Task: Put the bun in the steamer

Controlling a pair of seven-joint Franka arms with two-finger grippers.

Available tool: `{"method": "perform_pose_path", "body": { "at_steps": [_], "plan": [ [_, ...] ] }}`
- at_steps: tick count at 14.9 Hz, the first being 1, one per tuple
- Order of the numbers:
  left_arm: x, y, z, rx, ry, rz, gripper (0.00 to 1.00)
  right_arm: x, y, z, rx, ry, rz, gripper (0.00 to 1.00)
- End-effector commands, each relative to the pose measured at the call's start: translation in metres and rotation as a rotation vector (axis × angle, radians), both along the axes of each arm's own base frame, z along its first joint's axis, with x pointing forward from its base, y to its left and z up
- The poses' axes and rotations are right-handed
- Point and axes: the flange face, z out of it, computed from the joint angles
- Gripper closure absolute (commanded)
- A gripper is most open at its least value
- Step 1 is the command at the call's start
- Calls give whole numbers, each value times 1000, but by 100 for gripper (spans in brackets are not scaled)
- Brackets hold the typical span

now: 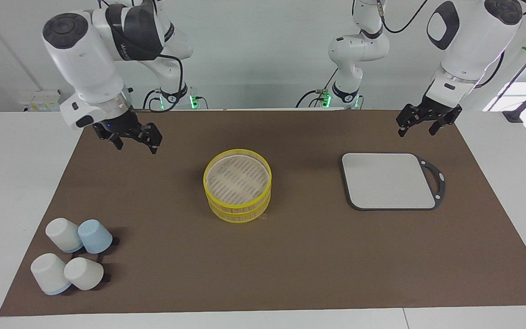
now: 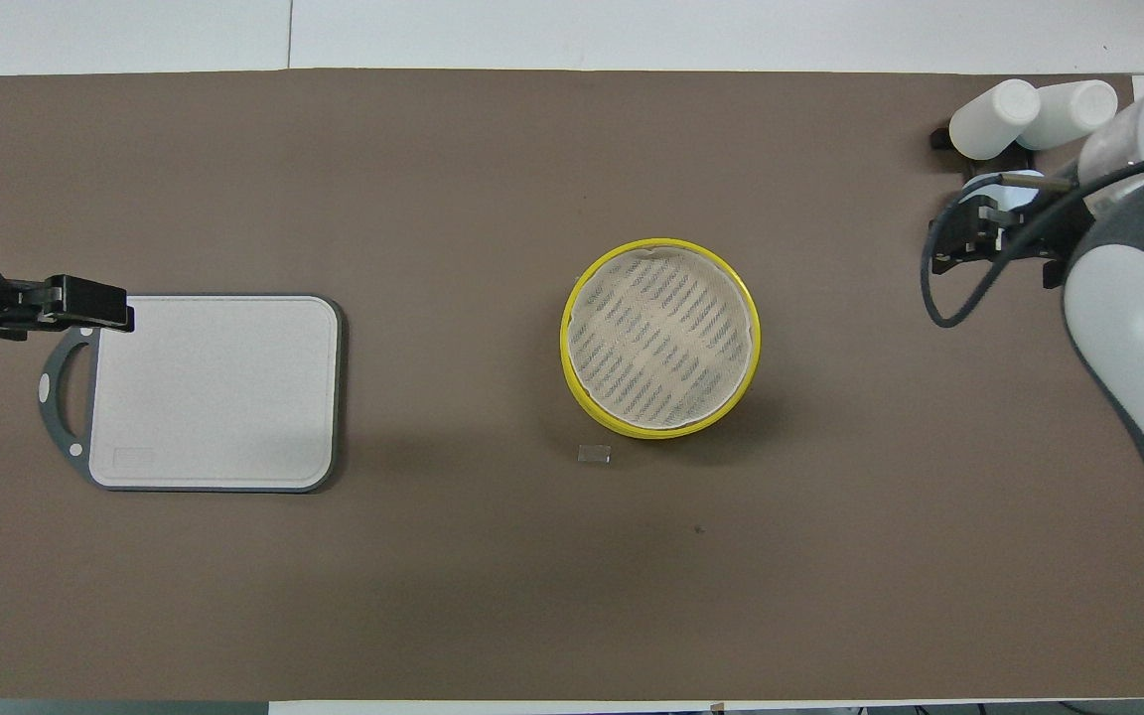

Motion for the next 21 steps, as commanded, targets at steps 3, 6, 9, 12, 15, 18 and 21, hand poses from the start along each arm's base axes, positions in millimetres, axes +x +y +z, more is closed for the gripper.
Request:
{"method": "perform_pose_path", "body": {
  "at_steps": [3,6,9,12,15,18,21],
  "plan": [
    [-9,4,1,16,-1,-10,0,-39,-4,-3,20,17,41,0],
    [-9,2,1,16,-3,-11,0,-43,-7,-6,23,-34,42,0],
    [-9,3,1,18,-1,-12,0,-33,-28,-2,26,-96,33,0],
    [-9,3,1,16,-1,-11,0,-32,-34,-3,21,-81,35,0],
    [-9,3,0,16,1,-11,0,-28,-33,-1,10,-86,40,0],
    [-9,3,1,16,-4,-11,0,-26,-32,0,12,-89,41,0],
    [-9,3,1,16,-4,-10,0,-22,-33,-3,15,-86,39,0]
  ]
}}
